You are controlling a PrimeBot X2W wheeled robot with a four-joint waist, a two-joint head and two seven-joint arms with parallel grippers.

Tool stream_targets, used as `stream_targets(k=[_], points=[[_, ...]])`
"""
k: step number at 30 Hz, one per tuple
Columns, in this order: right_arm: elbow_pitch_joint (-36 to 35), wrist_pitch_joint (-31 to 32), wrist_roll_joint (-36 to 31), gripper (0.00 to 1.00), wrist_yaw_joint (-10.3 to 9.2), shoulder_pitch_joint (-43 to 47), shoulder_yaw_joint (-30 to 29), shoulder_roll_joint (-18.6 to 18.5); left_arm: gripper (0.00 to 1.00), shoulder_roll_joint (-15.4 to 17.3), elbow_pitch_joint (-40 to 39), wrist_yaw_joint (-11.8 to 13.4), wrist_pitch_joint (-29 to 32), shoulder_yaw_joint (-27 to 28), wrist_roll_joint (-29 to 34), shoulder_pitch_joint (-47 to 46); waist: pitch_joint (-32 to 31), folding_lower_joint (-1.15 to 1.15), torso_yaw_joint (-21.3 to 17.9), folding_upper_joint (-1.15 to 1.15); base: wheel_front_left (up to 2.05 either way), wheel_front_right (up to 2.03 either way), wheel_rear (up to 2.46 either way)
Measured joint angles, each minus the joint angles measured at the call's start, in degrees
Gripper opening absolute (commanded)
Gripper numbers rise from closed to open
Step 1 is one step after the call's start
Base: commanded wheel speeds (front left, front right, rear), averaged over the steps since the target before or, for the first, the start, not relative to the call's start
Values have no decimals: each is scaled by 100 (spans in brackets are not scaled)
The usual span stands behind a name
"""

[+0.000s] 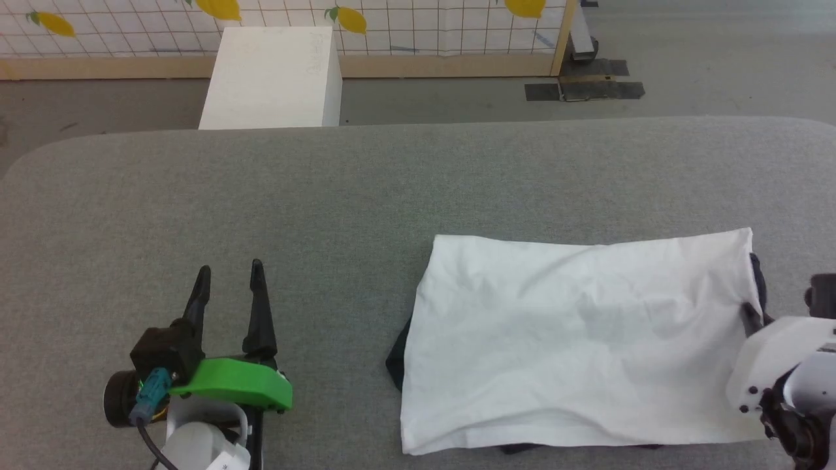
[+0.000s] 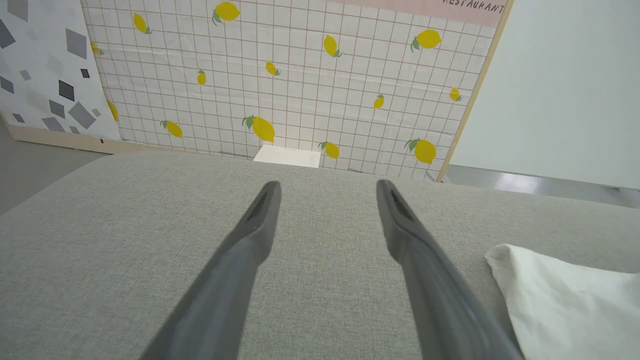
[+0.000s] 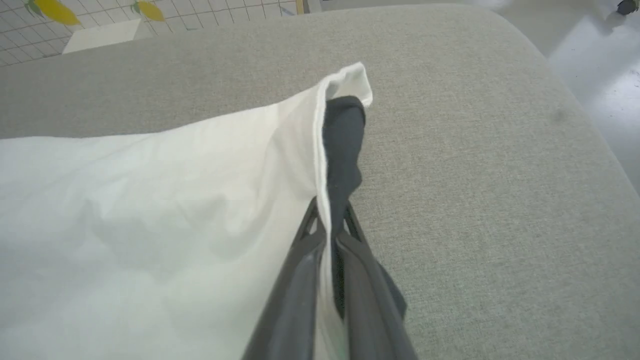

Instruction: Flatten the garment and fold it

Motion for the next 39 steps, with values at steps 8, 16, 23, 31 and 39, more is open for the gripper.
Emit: stream_targets(k=[8, 16, 23, 31, 39], points=[[-1555, 412, 168, 0, 0, 203, 1573, -23, 100, -2, 24, 0, 0, -71, 2, -2, 4, 0, 86, 0, 0, 0, 0], [-1176, 519, 174, 0, 0, -291, 3492, -245, 100, -5, 52, 0, -1, -208, -1, -88, 125, 0, 248, 0, 0, 0, 0], [365, 392, 413, 0, 0, -790, 4310, -104, 100, -10, 92, 4, -1, -330, -35, -163, 285, 0, 500, 0, 0, 0, 0], [1115, -212, 1014, 100, 0, -1009, 4372, -20, 100, -11, 153, 9, -1, -342, -43, -202, 386, 0, 620, 0, 0, 0, 0], [60, -1730, 1850, 100, 0, -999, 3739, 9, 100, -12, 172, 9, -1, -279, -43, -202, 236, 0, 470, 0, 0, 0, 0]])
